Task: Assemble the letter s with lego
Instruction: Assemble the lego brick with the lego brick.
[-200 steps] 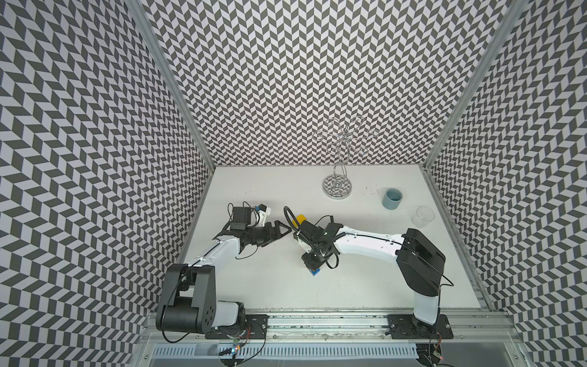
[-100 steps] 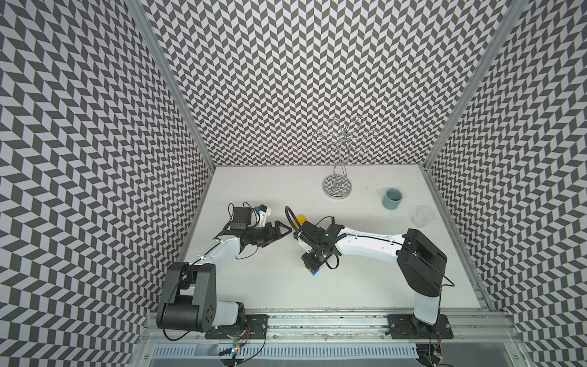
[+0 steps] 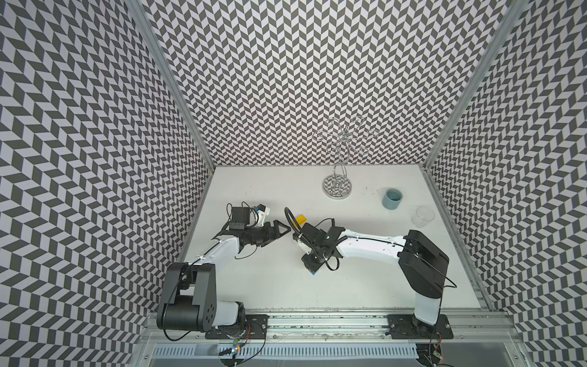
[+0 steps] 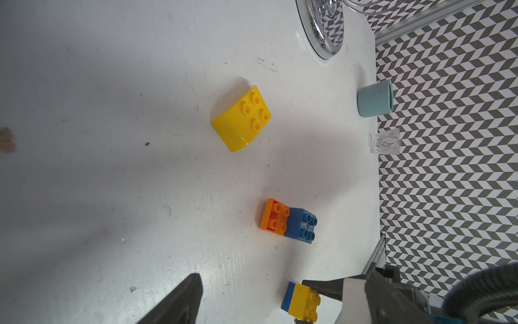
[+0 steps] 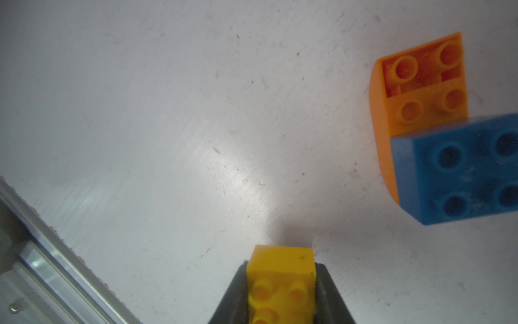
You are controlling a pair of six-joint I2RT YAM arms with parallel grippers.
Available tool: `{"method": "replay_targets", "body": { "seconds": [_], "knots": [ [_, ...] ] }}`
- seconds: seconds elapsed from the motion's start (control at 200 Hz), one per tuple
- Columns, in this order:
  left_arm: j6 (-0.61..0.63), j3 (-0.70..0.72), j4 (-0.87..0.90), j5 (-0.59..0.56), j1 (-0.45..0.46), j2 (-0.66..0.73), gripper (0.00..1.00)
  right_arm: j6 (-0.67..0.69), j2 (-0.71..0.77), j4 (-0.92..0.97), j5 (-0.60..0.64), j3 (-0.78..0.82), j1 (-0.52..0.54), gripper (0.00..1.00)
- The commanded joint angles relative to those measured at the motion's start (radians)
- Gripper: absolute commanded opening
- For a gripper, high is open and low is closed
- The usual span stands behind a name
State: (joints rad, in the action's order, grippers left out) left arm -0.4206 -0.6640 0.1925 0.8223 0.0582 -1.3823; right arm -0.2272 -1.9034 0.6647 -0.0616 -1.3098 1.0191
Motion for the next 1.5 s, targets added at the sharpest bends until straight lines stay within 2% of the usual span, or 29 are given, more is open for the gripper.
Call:
{"method": "replay_targets", "body": {
  "seconds": [0.0,0.431,0.726,1.127,1.202,1.392,1.492],
  "knots": [
    [-0.003,0.009,-0.028,0.024,-0.009,-0.001,0.93,0.010,-0.073,0.058,0.081,0.052,-0.003,0.14],
    [-0.010,0.012,-0.030,0.026,-0.020,-0.005,0.93,0.014,-0.068,0.050,0.098,0.085,-0.004,0.14],
    [-0.013,0.000,-0.025,0.026,-0.027,-0.006,0.93,0.008,0.014,0.052,0.163,0.071,-0.014,0.14],
    [-0.006,0.001,-0.019,0.012,-0.027,-0.004,0.93,0.058,0.161,-0.067,0.154,0.223,-0.156,0.15],
    [-0.004,0.000,-0.015,0.011,-0.027,-0.006,0.93,0.058,0.162,-0.078,0.141,0.230,-0.166,0.18],
    [-0.001,-0.004,-0.010,0.007,-0.027,-0.009,0.93,0.047,0.184,-0.074,0.135,0.234,-0.166,0.39],
    [0.000,-0.006,-0.011,0.007,-0.027,-0.012,0.93,0.041,0.198,-0.060,0.134,0.231,-0.166,0.45]
  ]
}}
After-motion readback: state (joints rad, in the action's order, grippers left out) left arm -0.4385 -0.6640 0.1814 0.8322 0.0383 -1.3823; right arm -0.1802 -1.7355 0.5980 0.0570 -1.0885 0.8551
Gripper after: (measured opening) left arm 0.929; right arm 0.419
